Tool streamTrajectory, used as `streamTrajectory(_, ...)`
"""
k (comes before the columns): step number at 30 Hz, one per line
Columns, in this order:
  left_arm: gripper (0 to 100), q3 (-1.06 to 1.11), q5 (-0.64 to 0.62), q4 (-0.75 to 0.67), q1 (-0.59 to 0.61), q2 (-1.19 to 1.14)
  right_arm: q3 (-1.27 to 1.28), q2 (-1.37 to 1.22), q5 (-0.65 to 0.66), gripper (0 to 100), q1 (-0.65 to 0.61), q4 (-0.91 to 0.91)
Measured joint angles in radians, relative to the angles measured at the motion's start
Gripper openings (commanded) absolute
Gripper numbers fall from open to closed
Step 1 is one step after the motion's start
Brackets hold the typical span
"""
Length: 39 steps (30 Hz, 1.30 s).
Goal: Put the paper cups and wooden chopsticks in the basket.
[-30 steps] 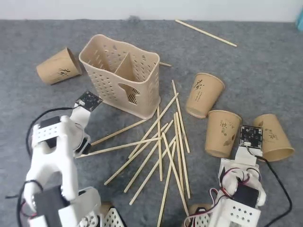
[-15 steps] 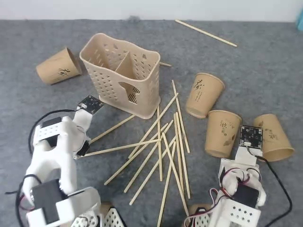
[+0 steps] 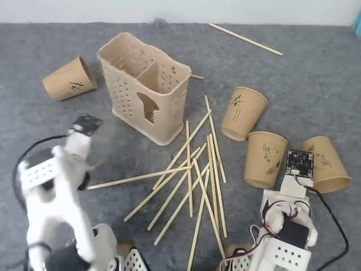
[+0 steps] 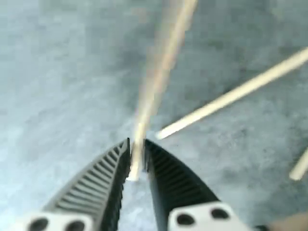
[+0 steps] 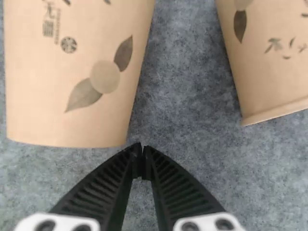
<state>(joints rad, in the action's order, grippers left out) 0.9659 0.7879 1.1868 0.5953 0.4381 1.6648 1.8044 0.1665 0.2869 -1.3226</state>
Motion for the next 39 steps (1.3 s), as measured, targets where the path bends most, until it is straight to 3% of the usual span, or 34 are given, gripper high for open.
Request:
streamTrajectory(6, 1, 0.000, -0.009, 0.005, 0.190, 0.196, 0.000, 0.000, 0.000, 0.8, 0.000, 0.000)
streamTrajectory(14, 1, 0.000, -0.025, -0.018, 0.411, 0.227, 0.000, 0.000, 0.000, 0.8, 0.000, 0.000)
streamTrajectory(28, 1, 0.049, -0.574, -0.626, 0.700, 0.212, 0.000, 0.000, 0.000, 0.8, 0.000, 0.000)
streamTrajectory(34, 1, -0.084, -0.707, -0.720, 0.744, -0.094, 0.000, 0.000, 0.000, 0.8, 0.000, 0.000)
streamTrajectory(39, 1, -0.425, -0.717, -0.614, 0.766, -0.525, 0.000, 0.000, 0.000, 0.8, 0.000, 0.000)
